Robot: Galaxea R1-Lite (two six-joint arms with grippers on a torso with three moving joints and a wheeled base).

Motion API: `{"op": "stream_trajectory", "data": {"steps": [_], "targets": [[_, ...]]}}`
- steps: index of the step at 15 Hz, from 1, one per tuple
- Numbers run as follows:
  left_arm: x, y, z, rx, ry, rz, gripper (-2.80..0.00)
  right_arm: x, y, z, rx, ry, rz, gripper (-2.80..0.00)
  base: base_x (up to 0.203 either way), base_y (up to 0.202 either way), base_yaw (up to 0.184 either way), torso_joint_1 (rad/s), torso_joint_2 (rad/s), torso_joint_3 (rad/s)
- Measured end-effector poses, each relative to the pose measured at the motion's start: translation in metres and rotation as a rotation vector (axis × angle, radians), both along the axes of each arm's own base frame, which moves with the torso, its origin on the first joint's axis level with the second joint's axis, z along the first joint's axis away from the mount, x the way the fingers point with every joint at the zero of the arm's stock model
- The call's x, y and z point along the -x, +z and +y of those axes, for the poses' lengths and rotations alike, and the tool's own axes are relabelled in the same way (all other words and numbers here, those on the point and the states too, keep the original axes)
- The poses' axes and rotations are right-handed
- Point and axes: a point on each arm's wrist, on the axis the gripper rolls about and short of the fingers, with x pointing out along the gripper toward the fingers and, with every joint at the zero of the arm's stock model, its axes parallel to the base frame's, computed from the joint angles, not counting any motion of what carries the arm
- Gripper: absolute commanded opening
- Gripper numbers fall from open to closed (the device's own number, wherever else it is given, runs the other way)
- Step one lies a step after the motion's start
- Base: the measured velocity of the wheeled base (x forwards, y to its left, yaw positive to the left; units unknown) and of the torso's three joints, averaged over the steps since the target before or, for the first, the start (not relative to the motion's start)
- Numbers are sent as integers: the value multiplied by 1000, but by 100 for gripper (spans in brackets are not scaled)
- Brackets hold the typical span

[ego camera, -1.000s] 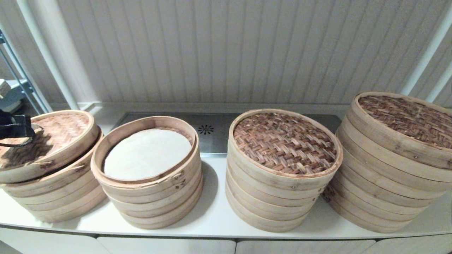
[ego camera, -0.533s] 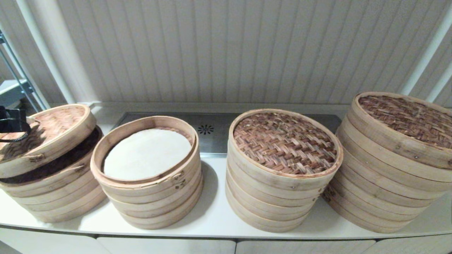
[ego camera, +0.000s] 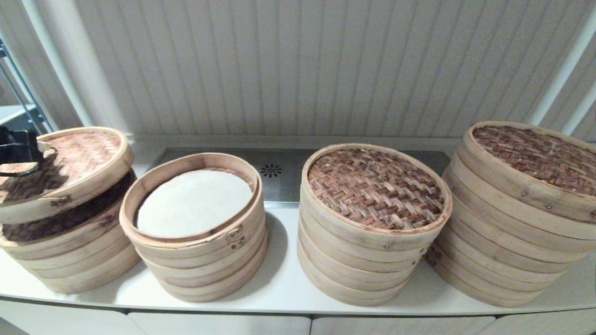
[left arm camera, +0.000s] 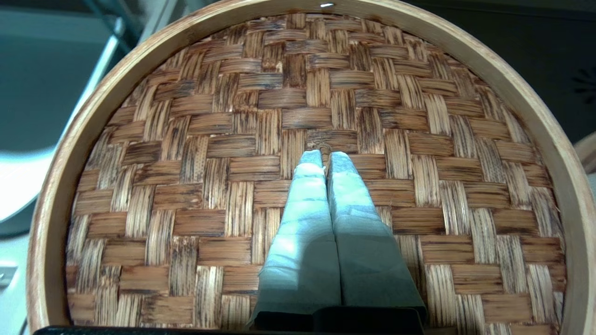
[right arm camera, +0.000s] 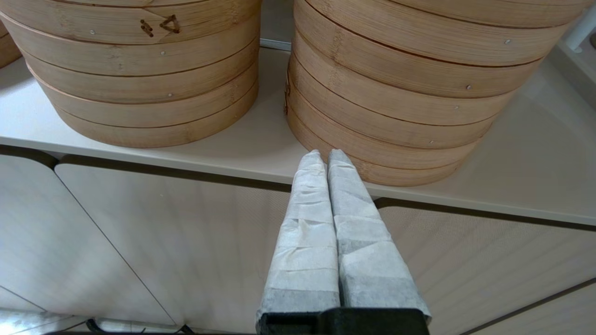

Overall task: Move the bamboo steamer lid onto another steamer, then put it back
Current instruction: Put the steamer

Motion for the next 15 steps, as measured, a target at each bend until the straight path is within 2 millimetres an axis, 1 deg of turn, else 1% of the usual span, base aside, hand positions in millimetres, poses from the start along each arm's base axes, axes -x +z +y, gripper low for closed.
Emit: {"op": "stream_trajectory", "data": {"steps": [2, 5, 8, 11, 15], "targets": [[0, 4, -19, 24, -41, 4, -280, 0, 0, 0, 0, 0, 0, -280, 0, 0, 0, 0, 0, 0], [1, 15, -47, 37, -106, -22, -280, 0, 0, 0, 0, 0, 0, -280, 0, 0, 0, 0, 0, 0], [4, 23, -66, 45, -149, -40, -280, 0, 0, 0, 0, 0, 0, -280, 0, 0, 0, 0, 0, 0], [4, 25, -85, 32, -169, -46, -280, 0, 0, 0, 0, 0, 0, -280, 0, 0, 0, 0, 0, 0], [4, 25, -119, 34, -228, -42, -280, 0, 0, 0, 0, -1, 0, -280, 0, 0, 0, 0, 0, 0]]}}
